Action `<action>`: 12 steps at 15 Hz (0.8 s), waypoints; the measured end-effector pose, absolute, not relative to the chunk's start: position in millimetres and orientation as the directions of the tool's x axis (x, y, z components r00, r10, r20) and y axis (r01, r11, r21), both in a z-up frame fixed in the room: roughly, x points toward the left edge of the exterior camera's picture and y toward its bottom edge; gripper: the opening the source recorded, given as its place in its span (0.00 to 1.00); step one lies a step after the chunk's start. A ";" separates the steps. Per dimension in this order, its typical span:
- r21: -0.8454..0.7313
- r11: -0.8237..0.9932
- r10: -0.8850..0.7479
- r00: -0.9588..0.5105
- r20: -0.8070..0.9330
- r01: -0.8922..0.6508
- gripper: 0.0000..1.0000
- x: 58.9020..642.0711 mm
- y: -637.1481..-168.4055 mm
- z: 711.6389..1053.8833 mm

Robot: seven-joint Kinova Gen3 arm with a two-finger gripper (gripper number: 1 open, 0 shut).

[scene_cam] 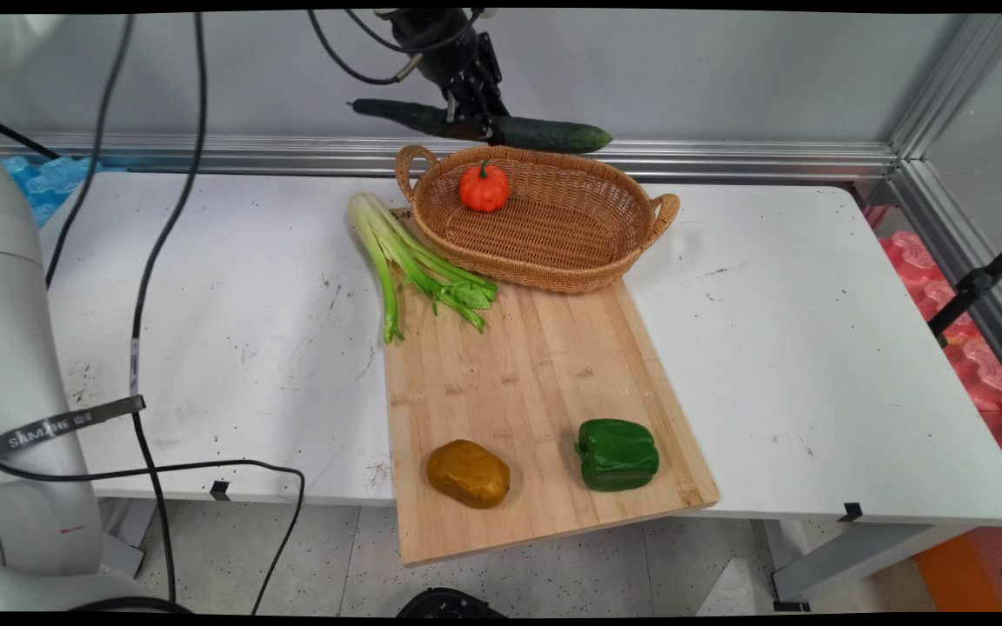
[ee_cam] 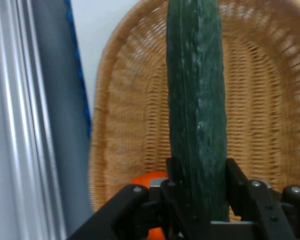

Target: Place the picked object in the vegetable basket

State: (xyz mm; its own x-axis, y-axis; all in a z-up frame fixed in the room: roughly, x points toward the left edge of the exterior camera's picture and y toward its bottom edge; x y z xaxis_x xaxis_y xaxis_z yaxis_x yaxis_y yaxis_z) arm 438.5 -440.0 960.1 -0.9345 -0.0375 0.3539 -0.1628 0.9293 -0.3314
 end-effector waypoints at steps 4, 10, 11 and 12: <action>-0.354 0.927 -0.001 -0.945 0.327 -0.123 0.00 442.1 -466.2 948.9; -0.370 0.928 0.091 -0.952 0.292 -0.025 0.00 435.7 -504.0 921.1; -0.371 0.929 0.105 -0.952 0.289 -0.010 0.00 433.7 -508.5 916.4; -0.370 0.929 0.117 -0.951 0.286 0.003 0.00 431.8 -511.9 912.2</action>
State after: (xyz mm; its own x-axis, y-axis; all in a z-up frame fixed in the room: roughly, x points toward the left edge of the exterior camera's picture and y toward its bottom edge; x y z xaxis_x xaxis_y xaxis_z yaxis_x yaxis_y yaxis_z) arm 431.8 -511.9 912.2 -0.9509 0.1170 0.2864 0.0030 0.9292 -0.3696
